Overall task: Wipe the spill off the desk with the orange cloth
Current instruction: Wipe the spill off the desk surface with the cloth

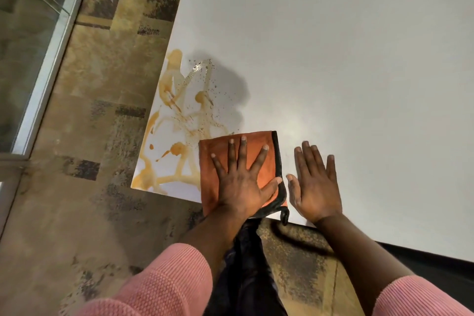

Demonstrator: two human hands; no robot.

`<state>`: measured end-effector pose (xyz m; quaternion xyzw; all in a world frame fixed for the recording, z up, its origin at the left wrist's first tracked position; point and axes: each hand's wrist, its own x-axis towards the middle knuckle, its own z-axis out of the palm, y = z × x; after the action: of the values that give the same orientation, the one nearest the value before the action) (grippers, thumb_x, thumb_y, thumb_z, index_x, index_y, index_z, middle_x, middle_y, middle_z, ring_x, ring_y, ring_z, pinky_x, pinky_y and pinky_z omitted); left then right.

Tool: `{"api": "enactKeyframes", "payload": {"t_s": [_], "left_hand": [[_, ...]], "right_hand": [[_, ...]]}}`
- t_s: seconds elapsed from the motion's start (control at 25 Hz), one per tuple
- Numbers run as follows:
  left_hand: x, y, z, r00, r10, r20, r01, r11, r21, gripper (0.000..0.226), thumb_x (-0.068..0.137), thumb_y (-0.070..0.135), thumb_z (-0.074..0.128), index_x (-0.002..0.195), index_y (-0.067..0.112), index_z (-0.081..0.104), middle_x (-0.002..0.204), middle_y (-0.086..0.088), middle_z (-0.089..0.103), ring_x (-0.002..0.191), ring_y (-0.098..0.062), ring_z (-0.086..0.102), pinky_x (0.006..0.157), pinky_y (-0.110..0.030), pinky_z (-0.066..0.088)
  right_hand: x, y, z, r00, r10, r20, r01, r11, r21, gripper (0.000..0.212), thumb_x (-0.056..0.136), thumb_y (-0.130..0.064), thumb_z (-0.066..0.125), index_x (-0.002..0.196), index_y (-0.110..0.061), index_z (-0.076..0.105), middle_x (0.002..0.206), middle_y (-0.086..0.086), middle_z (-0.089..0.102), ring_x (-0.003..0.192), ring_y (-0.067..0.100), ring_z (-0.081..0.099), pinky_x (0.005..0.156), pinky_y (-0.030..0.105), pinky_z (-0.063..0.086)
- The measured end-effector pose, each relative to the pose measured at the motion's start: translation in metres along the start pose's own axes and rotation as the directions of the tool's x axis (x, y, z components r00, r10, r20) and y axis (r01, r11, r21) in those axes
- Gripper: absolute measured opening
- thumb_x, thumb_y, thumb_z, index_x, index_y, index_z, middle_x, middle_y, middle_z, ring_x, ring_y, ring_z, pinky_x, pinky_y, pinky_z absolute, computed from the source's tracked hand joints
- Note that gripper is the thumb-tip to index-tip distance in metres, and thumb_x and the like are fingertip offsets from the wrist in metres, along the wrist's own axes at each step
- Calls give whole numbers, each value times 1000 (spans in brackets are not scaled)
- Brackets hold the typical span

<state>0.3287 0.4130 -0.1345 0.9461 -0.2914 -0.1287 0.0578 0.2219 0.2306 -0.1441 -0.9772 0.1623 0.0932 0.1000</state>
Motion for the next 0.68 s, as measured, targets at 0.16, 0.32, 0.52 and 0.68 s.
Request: {"api": "enactKeyframes", "payload": {"t_s": [0.16,0.32,0.52,0.68], "left_hand": [[10,4,-1,1000,-12,-16,12,1000,3,73,96,76,19,161,45,6,172,-15,6,158,-42,1,114,-80,4],[23,7,-1,1000,11,-14,-11,1000,25,70,99,70,17,161,44,2,172,-17,0,157,-43,-5,113,-79,3],[28,8,2,989,146,-13,-146,988,42,65,101,64,22,161,44,7,173,-12,5,157,-43,0,113,-79,8],[9,5,6,969,248,-19,-247,969,29,61,102,63,23,160,45,14,173,-8,7,158,-42,0,115,-78,5]], "right_hand": [[-1,-1,0,1000,-7,-12,6,1000,-10,67,107,-47,24,165,-16,10,174,7,4,161,22,-1,128,56,2],[-1,-1,1,1000,-6,-8,6,1000,-18,67,108,-46,22,165,-16,7,174,6,1,160,21,-5,128,56,1],[-1,1,4,999,-12,-32,11,1000,-27,66,107,-47,20,166,-18,5,174,4,0,160,20,-6,128,54,0],[-1,2,6,999,-17,-51,17,1000,-7,67,107,-47,22,166,-19,7,174,4,2,160,20,-3,128,54,1]]}}
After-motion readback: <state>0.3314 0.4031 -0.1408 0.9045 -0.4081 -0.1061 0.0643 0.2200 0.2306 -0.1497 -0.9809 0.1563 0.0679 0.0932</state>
